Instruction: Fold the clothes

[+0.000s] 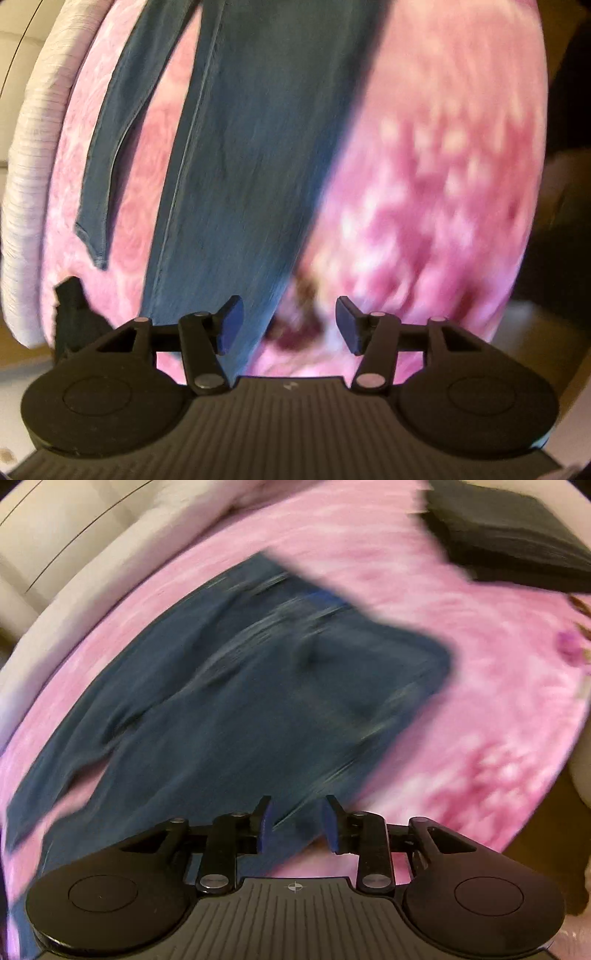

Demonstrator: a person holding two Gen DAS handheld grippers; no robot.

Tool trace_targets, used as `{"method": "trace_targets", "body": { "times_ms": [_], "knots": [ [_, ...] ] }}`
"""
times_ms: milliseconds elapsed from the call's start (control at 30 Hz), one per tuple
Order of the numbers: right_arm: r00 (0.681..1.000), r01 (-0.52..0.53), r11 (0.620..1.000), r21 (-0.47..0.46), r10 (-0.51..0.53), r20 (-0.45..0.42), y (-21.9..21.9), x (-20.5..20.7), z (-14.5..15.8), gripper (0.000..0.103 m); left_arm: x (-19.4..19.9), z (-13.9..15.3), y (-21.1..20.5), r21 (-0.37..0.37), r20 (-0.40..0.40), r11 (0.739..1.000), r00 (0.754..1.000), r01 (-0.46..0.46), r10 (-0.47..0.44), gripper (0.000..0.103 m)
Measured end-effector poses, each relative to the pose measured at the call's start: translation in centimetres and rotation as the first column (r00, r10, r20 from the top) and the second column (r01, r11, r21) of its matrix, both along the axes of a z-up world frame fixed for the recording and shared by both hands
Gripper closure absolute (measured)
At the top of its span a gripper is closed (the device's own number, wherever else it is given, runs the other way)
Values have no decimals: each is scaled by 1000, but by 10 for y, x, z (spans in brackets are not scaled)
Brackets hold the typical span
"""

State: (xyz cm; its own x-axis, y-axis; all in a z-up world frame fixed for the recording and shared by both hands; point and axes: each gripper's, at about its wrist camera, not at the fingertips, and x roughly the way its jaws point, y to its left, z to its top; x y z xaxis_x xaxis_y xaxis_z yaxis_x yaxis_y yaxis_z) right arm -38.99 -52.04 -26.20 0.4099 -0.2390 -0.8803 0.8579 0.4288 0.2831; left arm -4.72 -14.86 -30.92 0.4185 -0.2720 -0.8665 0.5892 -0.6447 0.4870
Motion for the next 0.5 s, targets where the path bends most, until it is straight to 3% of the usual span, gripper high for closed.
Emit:
{"method": "trace_targets", "body": {
  "times_ms": [133,233,333,367,500],
  "knots": [
    [992,-128,991,41,127,8,66,46,-8,69,35,-22,25,3,62,994,992,109,-109,53],
    [982,-189,979,78,189,3,109,77,-15,68,56,-22,25,-20,11,990,990,139,-139,52],
    [969,-244,966,89,246,-6,146,106,-16,68,69,-17,18,-34,-41,992,992,119,-120,87],
    [963,-266,959,92,268,-9,156,117,-16,68,71,-16,17,-28,-59,994,992,109,-111,92],
    [938,-343,935,93,346,-25,185,149,-12,68,81,-11,15,12,-144,996,986,83,-81,94]
  ]
}}
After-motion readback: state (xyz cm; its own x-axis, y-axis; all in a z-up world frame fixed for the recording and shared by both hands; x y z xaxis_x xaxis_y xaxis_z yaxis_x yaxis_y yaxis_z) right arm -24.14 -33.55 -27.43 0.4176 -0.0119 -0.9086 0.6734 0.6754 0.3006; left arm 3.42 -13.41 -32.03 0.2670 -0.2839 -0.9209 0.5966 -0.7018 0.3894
